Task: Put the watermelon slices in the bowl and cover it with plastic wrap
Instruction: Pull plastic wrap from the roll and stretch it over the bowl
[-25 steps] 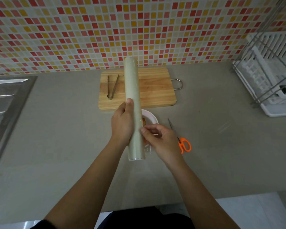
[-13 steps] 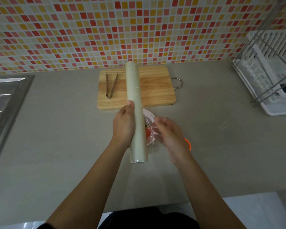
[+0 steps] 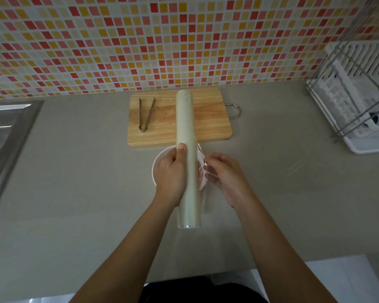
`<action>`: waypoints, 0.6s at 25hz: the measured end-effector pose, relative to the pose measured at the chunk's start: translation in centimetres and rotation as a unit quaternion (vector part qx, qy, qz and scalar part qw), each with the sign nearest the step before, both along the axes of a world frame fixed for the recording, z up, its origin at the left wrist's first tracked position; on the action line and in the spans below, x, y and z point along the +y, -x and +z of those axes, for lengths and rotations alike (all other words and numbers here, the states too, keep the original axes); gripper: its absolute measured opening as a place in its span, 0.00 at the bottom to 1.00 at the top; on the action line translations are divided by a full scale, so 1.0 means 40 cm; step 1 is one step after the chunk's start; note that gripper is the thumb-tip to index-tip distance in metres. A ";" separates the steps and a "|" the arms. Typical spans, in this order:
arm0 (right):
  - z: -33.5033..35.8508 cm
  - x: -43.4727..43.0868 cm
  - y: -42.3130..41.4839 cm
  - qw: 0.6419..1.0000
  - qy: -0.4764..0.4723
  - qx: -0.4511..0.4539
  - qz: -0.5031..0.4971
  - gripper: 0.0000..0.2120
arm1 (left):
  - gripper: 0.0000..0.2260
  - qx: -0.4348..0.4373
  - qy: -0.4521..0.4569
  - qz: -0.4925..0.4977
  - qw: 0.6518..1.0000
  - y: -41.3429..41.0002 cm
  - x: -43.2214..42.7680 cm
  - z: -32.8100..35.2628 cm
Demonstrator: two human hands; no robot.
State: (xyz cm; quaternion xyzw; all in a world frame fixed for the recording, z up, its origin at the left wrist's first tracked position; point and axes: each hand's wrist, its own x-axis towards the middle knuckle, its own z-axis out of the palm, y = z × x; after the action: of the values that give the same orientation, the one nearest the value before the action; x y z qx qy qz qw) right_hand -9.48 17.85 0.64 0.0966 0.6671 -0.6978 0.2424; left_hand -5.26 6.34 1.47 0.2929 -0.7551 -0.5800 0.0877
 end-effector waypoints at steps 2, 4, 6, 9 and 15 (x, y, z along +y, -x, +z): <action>0.010 -0.015 0.014 0.998 -0.005 0.066 -0.002 0.04 | 0.20 0.010 0.007 0.002 1.000 0.000 0.006 -0.003; 0.019 -0.030 0.036 0.991 -0.047 0.126 -0.017 0.06 | 0.18 0.012 0.005 -0.004 1.000 -0.001 0.008 0.000; 0.023 -0.041 0.056 0.982 -0.088 0.164 -0.008 0.04 | 0.17 0.007 0.001 -0.011 1.000 -0.003 0.012 0.006; 0.010 -0.040 0.080 0.994 -0.068 0.089 -0.006 0.02 | 0.19 0.005 -0.004 0.000 1.000 -0.007 0.011 0.003; -0.005 -0.037 0.111 0.998 0.003 0.032 -0.046 0.03 | 0.21 -0.019 -0.026 -0.009 0.999 -0.010 0.026 -0.013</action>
State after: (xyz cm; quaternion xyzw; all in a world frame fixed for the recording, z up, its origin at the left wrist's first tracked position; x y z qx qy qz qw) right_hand -13.91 16.39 0.45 0.1043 0.6670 -0.7131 0.1890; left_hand -4.85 7.37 0.95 0.2995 -0.7440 -0.5942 0.0607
